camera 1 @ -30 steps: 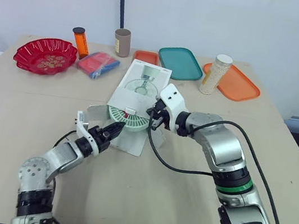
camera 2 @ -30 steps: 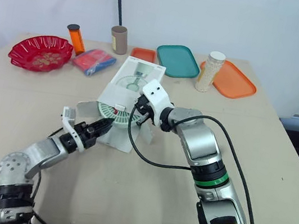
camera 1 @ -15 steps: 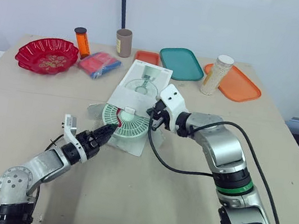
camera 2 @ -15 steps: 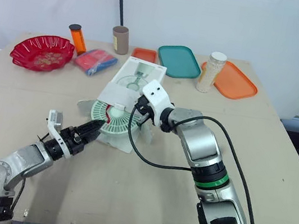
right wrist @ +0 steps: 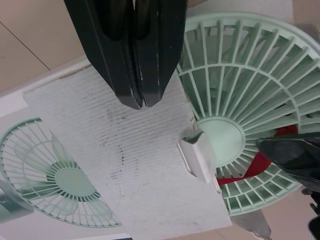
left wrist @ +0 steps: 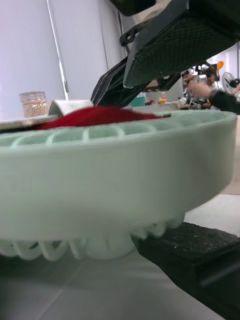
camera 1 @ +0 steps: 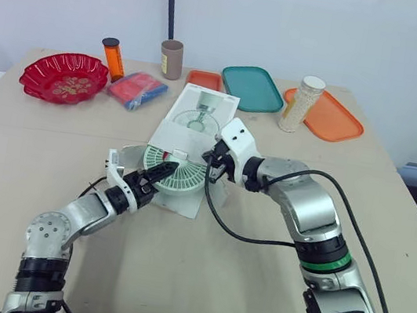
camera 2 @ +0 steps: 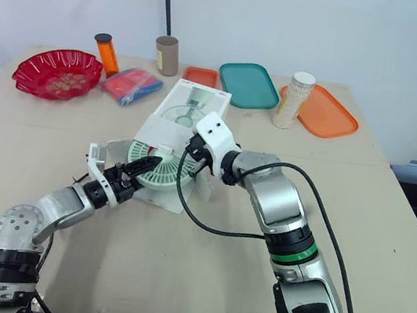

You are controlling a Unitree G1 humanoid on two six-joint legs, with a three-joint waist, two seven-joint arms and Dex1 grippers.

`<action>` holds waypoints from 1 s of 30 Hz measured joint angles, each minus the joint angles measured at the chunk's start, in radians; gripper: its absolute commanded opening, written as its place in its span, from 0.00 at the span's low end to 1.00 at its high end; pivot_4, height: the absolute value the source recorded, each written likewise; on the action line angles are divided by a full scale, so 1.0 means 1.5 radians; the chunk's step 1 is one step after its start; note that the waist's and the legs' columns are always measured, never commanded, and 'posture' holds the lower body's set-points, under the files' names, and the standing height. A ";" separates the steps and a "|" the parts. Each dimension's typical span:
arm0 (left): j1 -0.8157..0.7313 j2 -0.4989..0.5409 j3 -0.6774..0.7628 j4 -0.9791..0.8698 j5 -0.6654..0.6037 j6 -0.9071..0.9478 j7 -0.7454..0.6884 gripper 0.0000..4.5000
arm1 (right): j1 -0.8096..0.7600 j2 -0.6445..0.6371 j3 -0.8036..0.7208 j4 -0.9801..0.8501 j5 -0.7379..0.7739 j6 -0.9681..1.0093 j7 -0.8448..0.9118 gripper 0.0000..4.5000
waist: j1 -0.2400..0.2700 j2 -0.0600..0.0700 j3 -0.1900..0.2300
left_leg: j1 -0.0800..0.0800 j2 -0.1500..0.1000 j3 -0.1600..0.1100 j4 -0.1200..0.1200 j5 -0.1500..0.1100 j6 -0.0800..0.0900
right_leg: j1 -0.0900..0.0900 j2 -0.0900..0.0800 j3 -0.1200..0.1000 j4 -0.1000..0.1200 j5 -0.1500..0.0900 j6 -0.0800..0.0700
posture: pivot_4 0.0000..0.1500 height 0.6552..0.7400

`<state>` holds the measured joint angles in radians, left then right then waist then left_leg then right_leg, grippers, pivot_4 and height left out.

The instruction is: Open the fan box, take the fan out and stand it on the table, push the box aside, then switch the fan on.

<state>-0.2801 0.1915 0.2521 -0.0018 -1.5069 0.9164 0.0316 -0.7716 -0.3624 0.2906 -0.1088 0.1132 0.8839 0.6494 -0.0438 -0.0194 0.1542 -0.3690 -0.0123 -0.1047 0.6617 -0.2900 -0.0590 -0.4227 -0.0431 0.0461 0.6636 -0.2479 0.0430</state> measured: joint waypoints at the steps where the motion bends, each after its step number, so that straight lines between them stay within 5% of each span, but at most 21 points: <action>1: -0.001 -0.003 0.000 0.004 0.004 -0.001 -0.002 0.95 | 0.000 0.000 0.000 0.000 0.000 0.000 0.000 0.00 | 0.000 0.000 0.000 | 0.000 0.000 0.000 0.000 0.000 0.000 | 0.000 0.000 0.000 0.000 0.000 0.000 | 1.00 1.00; 2: -0.002 -0.010 0.000 0.011 0.011 -0.004 -0.009 0.82 | 0.000 -0.001 0.001 0.000 0.000 0.001 -0.001 0.00 | 0.000 0.000 0.000 | 0.000 0.000 0.000 0.000 0.000 0.000 | 0.000 0.000 0.000 0.000 0.000 0.000 | 1.00 1.00; 9: 0.005 -0.007 0.002 0.010 0.009 0.006 -0.040 0.37 | 0.000 -0.003 0.001 -0.003 0.000 -0.001 -0.001 0.00 | -0.001 0.000 0.000 | 0.000 0.000 0.000 0.000 0.000 0.000 | 0.000 0.000 0.000 0.000 0.000 0.000 | 1.00 1.00; 30: 0.223 0.057 0.008 -0.172 -0.215 0.011 0.070 0.37 | 0.000 0.000 0.011 -0.003 0.000 -0.008 -0.003 0.00 | -0.001 -0.001 -0.001 | 0.001 0.001 0.000 -0.001 -0.002 0.002 | 0.000 0.000 0.001 0.000 0.000 0.000 | 1.00 1.00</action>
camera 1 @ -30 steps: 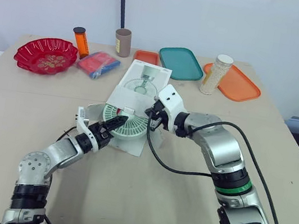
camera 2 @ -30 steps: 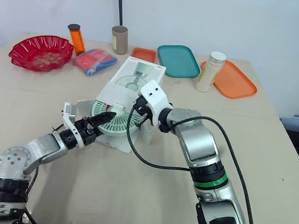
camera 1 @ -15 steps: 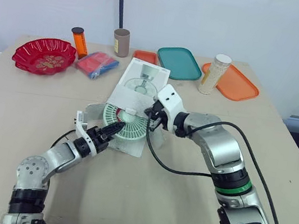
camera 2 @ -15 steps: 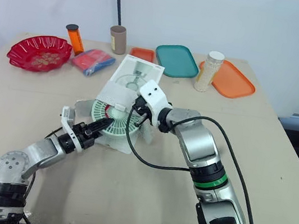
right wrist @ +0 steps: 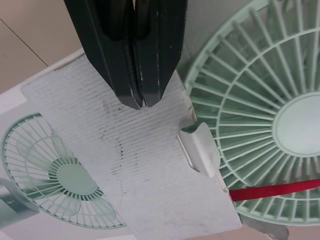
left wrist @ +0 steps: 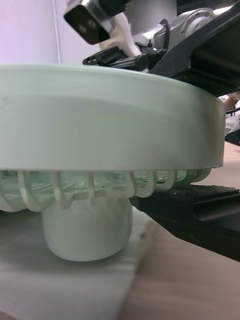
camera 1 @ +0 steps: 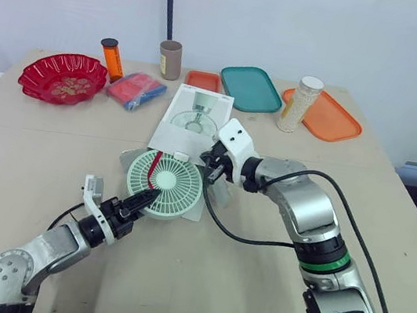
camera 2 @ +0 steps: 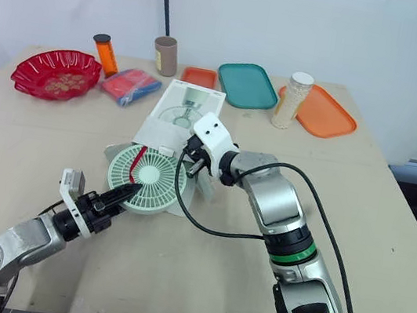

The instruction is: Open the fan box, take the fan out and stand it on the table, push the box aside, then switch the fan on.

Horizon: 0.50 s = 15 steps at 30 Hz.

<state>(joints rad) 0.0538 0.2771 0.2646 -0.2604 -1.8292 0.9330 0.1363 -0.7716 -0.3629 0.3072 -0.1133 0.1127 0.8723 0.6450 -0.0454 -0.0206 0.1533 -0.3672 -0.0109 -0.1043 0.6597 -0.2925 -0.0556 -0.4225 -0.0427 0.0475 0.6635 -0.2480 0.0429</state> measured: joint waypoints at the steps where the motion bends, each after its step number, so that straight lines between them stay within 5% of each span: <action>1: 0.003 0.001 -0.002 -0.003 -0.009 -0.006 0.007 0.37 | 0.000 0.000 0.000 0.000 0.000 0.000 0.000 0.00 | 0.000 0.000 0.000 | 0.000 0.000 0.000 0.000 0.000 0.000 | 0.000 0.000 0.000 0.000 0.000 0.000 | 1.00 1.00; 15: 0.070 0.070 -0.022 -0.054 -0.092 -0.056 0.031 0.37 | 0.000 0.000 0.006 0.002 -0.001 -0.001 0.002 0.00 | 0.000 0.000 0.000 | 0.002 0.000 0.001 -0.001 0.000 0.000 | 0.001 0.000 0.000 0.000 0.000 0.000 | 1.00 1.00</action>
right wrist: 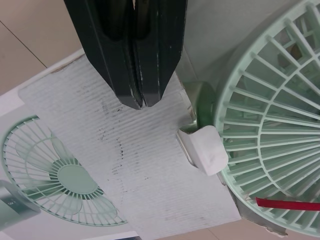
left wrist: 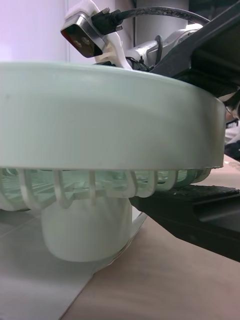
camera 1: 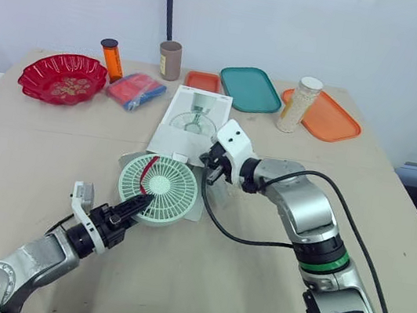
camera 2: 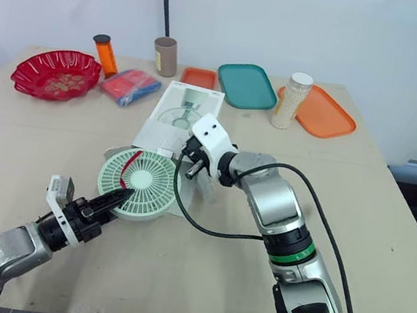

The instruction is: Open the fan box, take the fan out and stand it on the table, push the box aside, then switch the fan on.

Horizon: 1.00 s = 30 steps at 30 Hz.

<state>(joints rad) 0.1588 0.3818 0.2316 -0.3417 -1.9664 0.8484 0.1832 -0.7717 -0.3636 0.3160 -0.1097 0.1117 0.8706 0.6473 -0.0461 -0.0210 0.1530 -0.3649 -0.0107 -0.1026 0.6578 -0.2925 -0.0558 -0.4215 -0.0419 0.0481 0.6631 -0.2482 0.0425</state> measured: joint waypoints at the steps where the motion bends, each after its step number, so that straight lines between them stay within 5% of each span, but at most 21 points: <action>1: 0.003 0.006 -0.001 0.000 -0.001 0.000 -0.008 0.37 | 0.000 0.000 0.000 0.000 0.000 0.000 0.001 0.00 | 0.000 0.000 0.000 | 0.000 0.000 0.000 0.000 0.000 0.000 | 0.000 0.000 0.000 0.000 0.000 0.000 | 1.00 1.00; 4: 0.009 0.020 -0.004 0.000 -0.001 0.000 -0.019 0.37 | 0.000 0.000 0.000 0.000 0.000 0.000 0.002 0.00 | 0.000 0.000 0.000 | 0.000 0.000 0.000 -0.001 0.000 0.000 | 0.000 0.000 0.000 0.000 0.000 0.000 | 1.00 1.00; 6: 0.013 0.022 -0.006 0.001 0.000 -0.002 -0.023 0.58 | 0.000 0.000 0.000 0.000 0.000 0.000 0.002 0.00 | 0.000 0.000 0.000 | 0.000 0.000 0.000 -0.001 0.000 0.000 | 0.000 0.000 0.000 0.000 0.000 0.000 | 1.00 1.00; 12: 0.056 0.066 -0.018 0.011 0.003 0.016 -0.059 0.99 | -0.001 -0.001 0.000 0.005 0.000 -0.003 0.002 0.00 | 0.000 0.000 0.000 | 0.001 0.000 0.001 -0.001 0.000 0.000 | 0.000 0.000 0.001 0.000 0.000 0.000 | 1.00 1.00; 18: 0.059 0.081 0.005 0.006 0.003 0.025 -0.126 0.99 | -0.003 0.001 0.000 0.011 0.000 -0.010 0.003 0.00 | 0.000 0.000 0.000 | 0.001 0.000 0.001 -0.002 0.000 0.000 | 0.000 0.000 0.000 0.000 0.000 0.000 | 1.00 1.00; 23: 0.077 0.166 0.057 -0.001 0.005 0.062 -0.212 0.99 | -0.006 0.003 0.000 0.017 0.000 -0.015 0.004 0.00 | -0.001 0.000 0.001 | 0.001 0.001 0.001 -0.002 0.000 0.000 | 0.000 0.001 0.000 0.000 -0.001 -0.001 | 1.00 1.00; 30: 0.134 0.327 0.149 0.006 0.186 0.133 -0.487 0.99 | -0.016 0.010 0.005 0.038 0.000 -0.034 0.013 0.00 | -0.002 0.001 0.002 | 0.001 0.001 0.001 -0.003 0.000 0.000 | 0.000 0.001 0.000 -0.001 -0.001 -0.001 | 1.00 1.00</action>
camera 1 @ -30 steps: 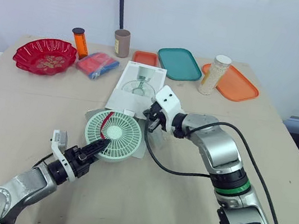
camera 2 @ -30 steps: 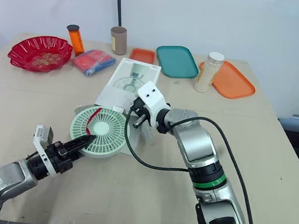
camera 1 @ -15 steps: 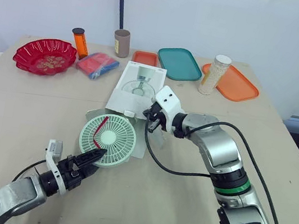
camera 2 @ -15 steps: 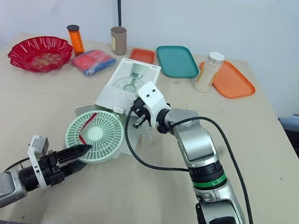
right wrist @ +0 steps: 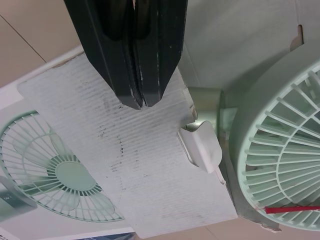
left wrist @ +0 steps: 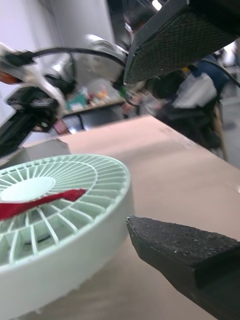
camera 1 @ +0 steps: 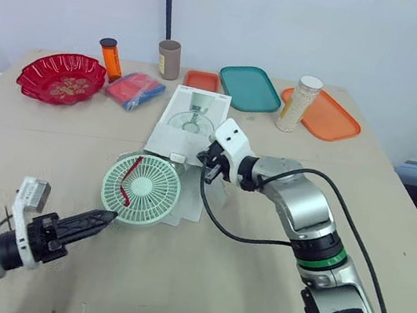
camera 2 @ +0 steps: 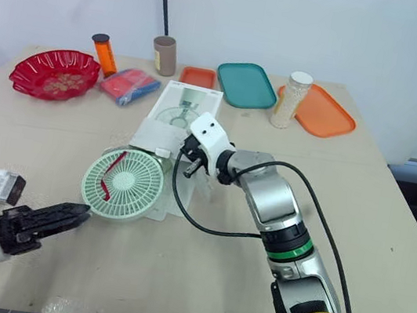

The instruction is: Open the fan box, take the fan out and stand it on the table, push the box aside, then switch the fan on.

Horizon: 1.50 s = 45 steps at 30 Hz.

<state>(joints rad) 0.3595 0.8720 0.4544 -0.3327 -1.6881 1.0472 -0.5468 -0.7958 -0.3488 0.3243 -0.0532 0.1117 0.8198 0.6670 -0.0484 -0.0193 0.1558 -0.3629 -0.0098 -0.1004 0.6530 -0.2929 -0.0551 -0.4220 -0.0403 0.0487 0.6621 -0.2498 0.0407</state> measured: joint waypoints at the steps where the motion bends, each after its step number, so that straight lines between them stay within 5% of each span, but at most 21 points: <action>1: 0.011 0.013 0.002 0.000 0.030 0.002 -0.036 0.99 | 0.000 0.001 0.000 0.001 0.000 -0.002 0.002 0.00 | -0.001 0.000 0.000 | 0.000 0.000 0.000 0.000 0.000 0.000 | 0.000 0.000 0.000 0.000 0.000 0.000 | 1.00 1.00; 6: 0.096 0.081 -0.013 -0.007 0.289 -0.077 -0.276 0.99 | -0.004 0.004 0.000 0.013 -0.002 -0.017 0.005 0.00 | -0.003 0.002 0.002 | 0.001 0.001 0.002 -0.002 0.000 0.000 | -0.001 0.000 0.000 0.000 -0.001 -0.001 | 1.00 1.00; 13: -0.038 0.062 -0.016 0.086 0.462 -0.216 -0.354 0.99 | -0.005 0.011 0.002 0.019 -0.010 -0.024 0.006 0.00 | 0.000 0.001 0.002 | 0.001 0.002 0.002 -0.001 0.000 0.000 | 0.000 0.000 0.000 0.000 0.000 -0.001 | 1.00 1.00; 21: -0.246 0.027 -0.049 0.166 0.387 -0.031 -0.269 0.99 | -0.006 0.019 0.007 0.021 -0.013 -0.031 0.006 0.00 | -0.004 -0.001 0.003 | 0.001 0.002 0.002 -0.001 -0.001 0.001 | -0.001 0.000 -0.001 0.000 0.000 -0.001 | 1.00 1.00; 39: -0.399 -0.092 -0.086 0.290 0.382 0.094 -0.180 0.99 | -0.002 0.015 0.009 0.011 -0.022 -0.029 -0.001 0.00 | -0.006 -0.002 0.003 | 0.001 0.002 0.001 0.000 -0.001 0.000 | -0.001 -0.001 -0.001 0.001 0.000 -0.001 | 1.00 1.00; 45: -0.394 -0.121 -0.082 0.289 0.370 0.117 -0.171 0.54 | -0.002 0.015 0.009 0.010 -0.024 -0.025 -0.003 0.00 | -0.006 -0.002 0.002 | 0.001 0.002 0.001 0.000 0.000 0.000 | -0.001 -0.001 -0.001 0.001 0.000 -0.001 | 1.00 1.00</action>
<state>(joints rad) -0.2320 0.6904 0.3319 0.1007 -1.1325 1.2220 -0.8026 -0.7986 -0.3264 0.3379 -0.0384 0.0756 0.7830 0.6624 -0.0569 -0.0228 0.1591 -0.3617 -0.0073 -0.0992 0.6524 -0.2936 -0.0554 -0.4237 -0.0420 0.0469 0.6641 -0.2493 0.0388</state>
